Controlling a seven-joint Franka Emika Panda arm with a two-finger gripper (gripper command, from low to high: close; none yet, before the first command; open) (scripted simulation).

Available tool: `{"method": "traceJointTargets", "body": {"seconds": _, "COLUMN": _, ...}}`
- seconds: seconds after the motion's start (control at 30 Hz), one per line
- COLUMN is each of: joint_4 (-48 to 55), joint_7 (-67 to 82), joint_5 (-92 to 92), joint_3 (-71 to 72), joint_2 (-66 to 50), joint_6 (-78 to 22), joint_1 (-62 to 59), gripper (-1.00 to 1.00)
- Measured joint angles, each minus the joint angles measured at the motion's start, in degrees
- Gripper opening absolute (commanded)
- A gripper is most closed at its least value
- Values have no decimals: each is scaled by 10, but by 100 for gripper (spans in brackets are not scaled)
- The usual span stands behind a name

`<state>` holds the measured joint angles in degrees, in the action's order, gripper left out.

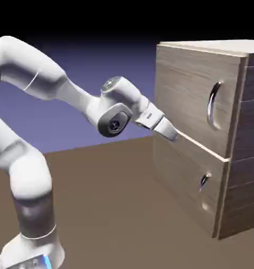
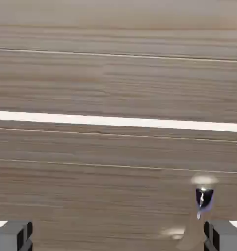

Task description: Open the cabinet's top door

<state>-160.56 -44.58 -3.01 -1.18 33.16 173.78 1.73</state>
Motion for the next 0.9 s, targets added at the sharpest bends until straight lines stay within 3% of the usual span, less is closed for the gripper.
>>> {"method": "traceJointTargets", "body": {"seconds": 0.9, "joint_4": 98, "joint_7": -475, "joint_5": -673, "joint_3": -265, "joint_2": 113, "joint_6": -50, "joint_1": 234, "gripper": 0}}
